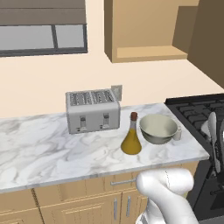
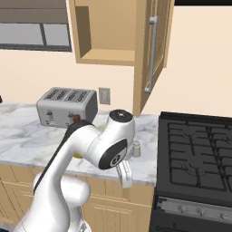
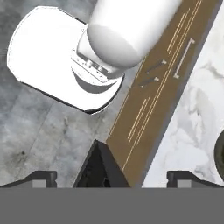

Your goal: Retrieve the bottle and the shaker from the cabinet and place them next to the mixing bowl on the counter. Then add garlic from the fridge to the mixing bowl.

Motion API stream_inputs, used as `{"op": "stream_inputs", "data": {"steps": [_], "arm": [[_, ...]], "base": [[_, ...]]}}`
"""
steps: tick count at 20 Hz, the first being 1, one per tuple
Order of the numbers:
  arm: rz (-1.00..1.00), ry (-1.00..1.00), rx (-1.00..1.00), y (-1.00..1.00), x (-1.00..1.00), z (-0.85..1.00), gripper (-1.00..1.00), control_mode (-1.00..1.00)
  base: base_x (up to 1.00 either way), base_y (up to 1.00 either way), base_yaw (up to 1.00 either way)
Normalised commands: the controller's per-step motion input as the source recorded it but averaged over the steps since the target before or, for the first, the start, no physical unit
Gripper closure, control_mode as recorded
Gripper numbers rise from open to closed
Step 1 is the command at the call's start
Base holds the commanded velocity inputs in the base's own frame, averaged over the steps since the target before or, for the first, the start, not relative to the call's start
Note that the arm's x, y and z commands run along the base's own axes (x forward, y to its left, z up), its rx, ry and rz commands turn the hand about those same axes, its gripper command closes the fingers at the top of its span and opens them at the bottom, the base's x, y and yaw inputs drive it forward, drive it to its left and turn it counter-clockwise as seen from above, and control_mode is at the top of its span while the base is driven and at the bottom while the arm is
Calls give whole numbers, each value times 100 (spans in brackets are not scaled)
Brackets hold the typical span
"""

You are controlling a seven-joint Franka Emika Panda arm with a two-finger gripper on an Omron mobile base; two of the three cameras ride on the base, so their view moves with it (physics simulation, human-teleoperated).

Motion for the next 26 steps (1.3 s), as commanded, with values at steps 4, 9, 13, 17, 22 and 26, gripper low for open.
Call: {"op": "stream_inputs", "data": {"steps": [4, 9, 13, 17, 22, 26], "arm": [[67, 13, -22, 44, 1, 5, -100, -100], [49, 0, -4, 31, 4, 2, -100, -100], [22, 10, -1, 62, -3, 0, -100, -100], [15, 10, -3, 94, 19, 0, -100, -100], [9, 11, -9, 98, 14, 0, -100, -100], [0, 11, -3, 69, 0, 0, -100, -100]], "base": [[0, 0, 0], [0, 0, 0], [0, 0, 0], [0, 0, 0], [0, 0, 0], [0, 0, 0]]}}
